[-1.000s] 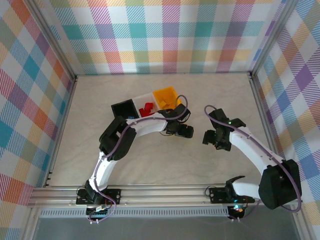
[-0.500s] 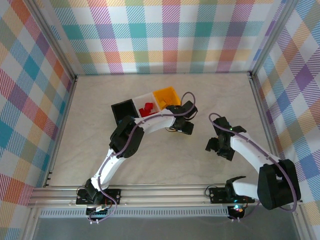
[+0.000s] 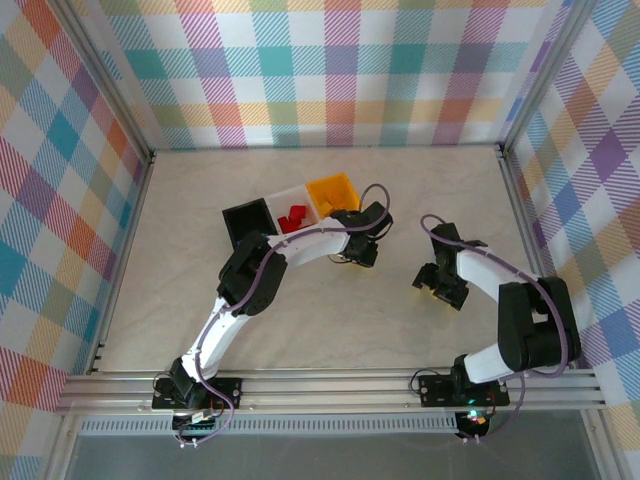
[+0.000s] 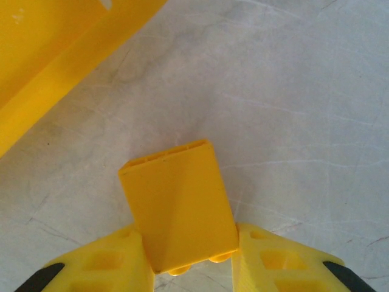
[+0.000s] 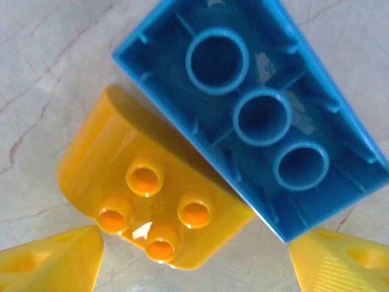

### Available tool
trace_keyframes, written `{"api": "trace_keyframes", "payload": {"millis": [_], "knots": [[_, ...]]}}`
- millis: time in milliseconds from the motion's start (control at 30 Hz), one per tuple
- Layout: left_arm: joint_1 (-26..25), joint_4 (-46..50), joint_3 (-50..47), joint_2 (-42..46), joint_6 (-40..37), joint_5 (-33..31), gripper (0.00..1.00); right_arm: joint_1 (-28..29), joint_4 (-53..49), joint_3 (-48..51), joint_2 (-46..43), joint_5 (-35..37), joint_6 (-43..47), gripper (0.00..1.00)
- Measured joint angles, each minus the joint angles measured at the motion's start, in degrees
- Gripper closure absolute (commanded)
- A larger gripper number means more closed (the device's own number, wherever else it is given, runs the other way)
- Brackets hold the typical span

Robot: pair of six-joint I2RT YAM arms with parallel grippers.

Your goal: Sort the legos into containers by color

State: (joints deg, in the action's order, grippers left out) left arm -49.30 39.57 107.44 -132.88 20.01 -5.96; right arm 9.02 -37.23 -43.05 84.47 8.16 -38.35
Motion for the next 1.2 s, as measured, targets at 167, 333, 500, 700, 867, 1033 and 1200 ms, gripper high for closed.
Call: {"api": "trace_keyframes", "payload": {"millis": [167,333,500,700,867,1033,1200], "knots": [[0.24,-2.67,-3.78,2.29,-0.83,0.5,0.71,-0.74,1.88,-3.67,3.3,0.63,1.18,0.2],[0.7,-1.05,-6.78,6.08,-1.7,0.94,0.7,-1.09,3.67,-6.49,6.01,0.48,2.23,0.24],[2.67,-0.42,-6.58,10.27,-2.6,0.9,0.7,-1.09,4.52,-6.69,6.99,-0.15,2.82,0.32],[6.91,1.57,-1.84,11.15,-3.93,0.66,0.7,-1.42,4.59,-6.43,6.93,-0.94,3.08,0.32],[10.45,4.9,6.56,8.98,-5.18,0.24,0.69,-1.27,5.75,-5.22,5.9,-1.29,3.5,0.32],[12.94,7.74,20.26,0.5,-6.78,0.22,0.51,0.42,5.92,-5.05,5.84,0.37,4.57,0.33],[14.1,11.15,26.67,-6.16,-7.52,0.26,0.37,2.73,5.75,-5.05,5.97,1.84,4.98,0.34]]}}
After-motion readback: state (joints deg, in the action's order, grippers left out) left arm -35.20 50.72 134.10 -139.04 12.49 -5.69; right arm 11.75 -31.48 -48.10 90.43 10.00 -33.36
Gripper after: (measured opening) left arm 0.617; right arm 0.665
